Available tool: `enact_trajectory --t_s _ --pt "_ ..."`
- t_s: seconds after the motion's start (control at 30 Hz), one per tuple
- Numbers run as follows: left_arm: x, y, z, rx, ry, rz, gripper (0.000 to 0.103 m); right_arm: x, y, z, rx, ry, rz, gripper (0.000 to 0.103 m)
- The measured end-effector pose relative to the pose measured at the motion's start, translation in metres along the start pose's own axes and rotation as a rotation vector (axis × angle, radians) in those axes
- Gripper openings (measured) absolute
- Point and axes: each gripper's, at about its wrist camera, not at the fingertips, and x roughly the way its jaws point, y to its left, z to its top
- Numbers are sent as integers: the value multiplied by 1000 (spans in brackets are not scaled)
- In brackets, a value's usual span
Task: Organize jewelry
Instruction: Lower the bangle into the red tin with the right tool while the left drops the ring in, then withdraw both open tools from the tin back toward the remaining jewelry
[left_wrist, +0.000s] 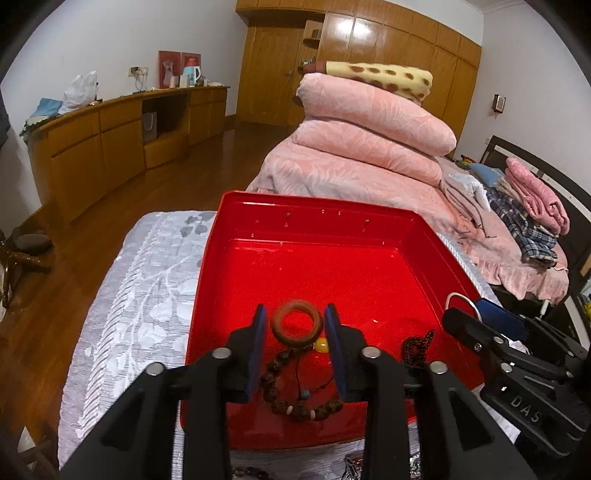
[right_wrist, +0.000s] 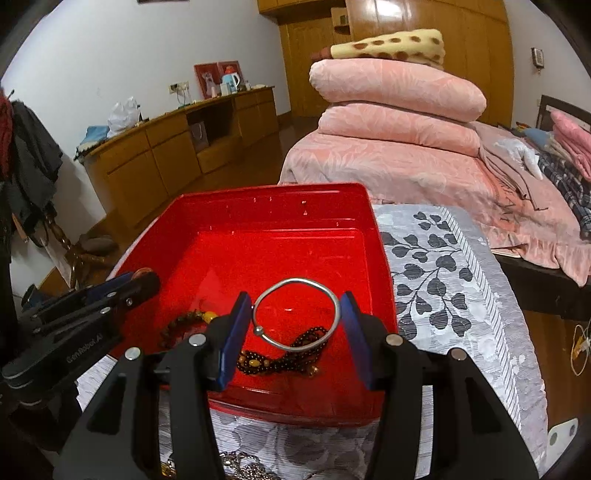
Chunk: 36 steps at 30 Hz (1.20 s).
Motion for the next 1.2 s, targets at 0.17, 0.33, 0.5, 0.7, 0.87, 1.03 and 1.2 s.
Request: enact_trajectory --t_s 0.17,0.33,0.5,0.7,0.87,1.03,1.2 --pt "-7 2 2 -16 -17 8 58 -4 -5 2 16 -24 4 64" --pt "-25 5 1 -21 -52 11 60 -14 -8 1 24 -49 7 64" --pt "-56 11 -7 -2 -117 27 73 -40 -12 -10 24 -86 3 70" --pt "-83 23 -32 0 -134 42 75 -65 -21 -37 43 -102 -21 78" --pt "-94 27 -57 3 -120 57 75 -76 -25 -64 44 -74 -44 78" --pt "-94 27 -79 19 -73 67 75 -77 -23 -88 22 -24 -61 78" --pt "-93 29 -95 28 -40 84 75 -74 -25 -104 11 14 -72 78"
